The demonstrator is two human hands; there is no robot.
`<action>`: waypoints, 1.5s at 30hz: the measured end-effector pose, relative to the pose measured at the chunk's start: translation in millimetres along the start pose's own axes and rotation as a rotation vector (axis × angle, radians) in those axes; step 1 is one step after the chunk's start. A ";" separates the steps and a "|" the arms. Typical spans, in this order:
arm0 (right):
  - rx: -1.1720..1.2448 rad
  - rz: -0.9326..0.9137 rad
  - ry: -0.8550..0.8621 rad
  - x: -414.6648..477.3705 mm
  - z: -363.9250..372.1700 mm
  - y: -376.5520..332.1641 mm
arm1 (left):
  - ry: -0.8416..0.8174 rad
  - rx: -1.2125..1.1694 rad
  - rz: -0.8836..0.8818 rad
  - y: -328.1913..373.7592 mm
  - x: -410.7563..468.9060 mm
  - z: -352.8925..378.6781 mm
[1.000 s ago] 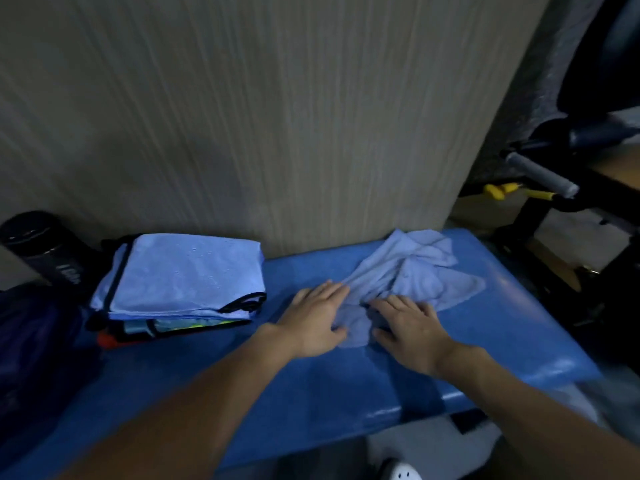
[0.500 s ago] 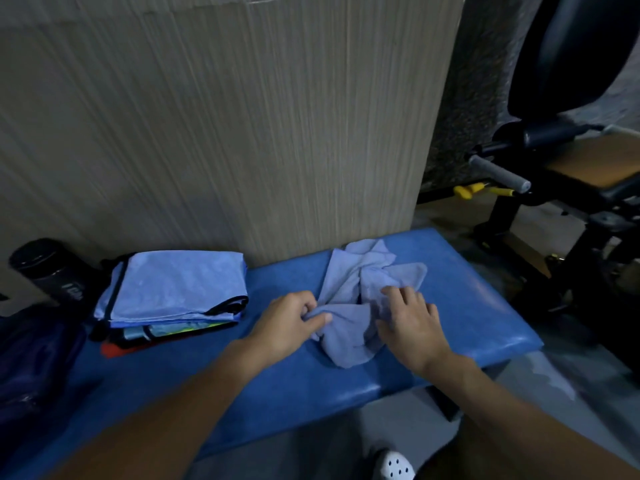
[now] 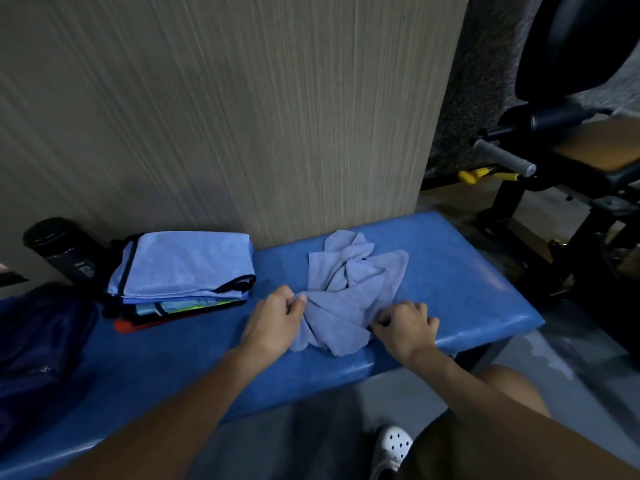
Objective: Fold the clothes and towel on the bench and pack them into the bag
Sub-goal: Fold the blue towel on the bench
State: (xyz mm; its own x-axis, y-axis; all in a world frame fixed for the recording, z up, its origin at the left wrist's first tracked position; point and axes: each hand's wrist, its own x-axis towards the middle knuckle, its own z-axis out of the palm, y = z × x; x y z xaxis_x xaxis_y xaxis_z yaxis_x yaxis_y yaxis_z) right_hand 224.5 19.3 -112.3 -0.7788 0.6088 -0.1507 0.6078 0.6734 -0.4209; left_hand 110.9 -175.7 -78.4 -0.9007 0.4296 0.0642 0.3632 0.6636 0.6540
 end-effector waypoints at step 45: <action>0.895 -0.205 0.406 39.9 -88.6 -26.0 | 0.389 -0.306 -0.036 26.5 13.2 -71.0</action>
State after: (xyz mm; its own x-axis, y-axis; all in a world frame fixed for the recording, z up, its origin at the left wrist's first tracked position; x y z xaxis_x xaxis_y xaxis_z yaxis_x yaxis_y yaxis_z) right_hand 191.3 63.3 -28.1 -0.6421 0.7259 0.2466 -0.0025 0.3198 -0.9475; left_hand 91.7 -195.9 -6.7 -0.9548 0.1106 0.2760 0.2961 0.4388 0.8484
